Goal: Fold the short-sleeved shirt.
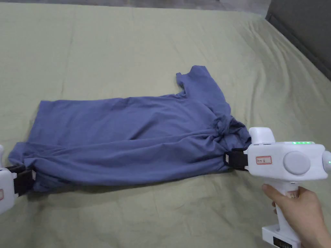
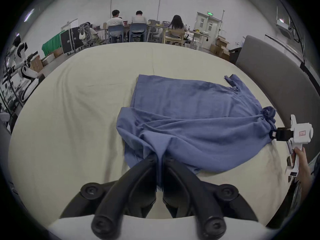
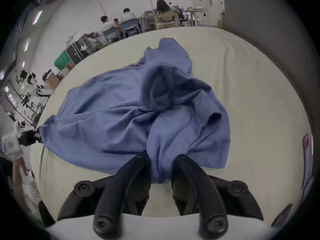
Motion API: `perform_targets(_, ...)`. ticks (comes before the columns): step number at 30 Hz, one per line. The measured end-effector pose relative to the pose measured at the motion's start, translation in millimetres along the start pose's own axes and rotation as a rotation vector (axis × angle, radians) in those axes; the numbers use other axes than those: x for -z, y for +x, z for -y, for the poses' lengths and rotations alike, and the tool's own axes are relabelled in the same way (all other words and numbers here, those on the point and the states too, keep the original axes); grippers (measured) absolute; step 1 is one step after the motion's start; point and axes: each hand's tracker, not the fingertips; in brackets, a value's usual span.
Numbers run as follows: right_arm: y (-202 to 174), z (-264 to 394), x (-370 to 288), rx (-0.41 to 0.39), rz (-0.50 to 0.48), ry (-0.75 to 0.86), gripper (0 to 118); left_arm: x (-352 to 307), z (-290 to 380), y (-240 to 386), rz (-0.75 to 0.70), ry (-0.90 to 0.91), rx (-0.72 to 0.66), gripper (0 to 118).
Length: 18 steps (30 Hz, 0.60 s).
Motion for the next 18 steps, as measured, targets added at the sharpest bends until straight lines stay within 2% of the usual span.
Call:
perform_targets(6, 6, -4, -55, 0.071, -0.071, 0.049, 23, -30, -1, -7, 0.017, 0.025, 0.000, 2)
perform_targets(10, 9, 6, -93, 0.031, -0.057, 0.066, 23, -59, 6, -2, 0.005, 0.036, 0.037, 2)
perform_targets(12, -5, 17, -117, -0.014, -0.066, 0.055, 23, -69, 18, -6, 0.023, 0.033, 0.037, 2)
perform_targets(15, 3, 47, -134, -0.042, -0.063, 0.025, 23, -85, 48, -1, 0.033, 0.007, 0.037, 2)
perform_targets(18, 8, 74, -133, -0.037, -0.056, -0.035, 23, -89, 81, 8, 0.012, -0.043, 0.047, 2)
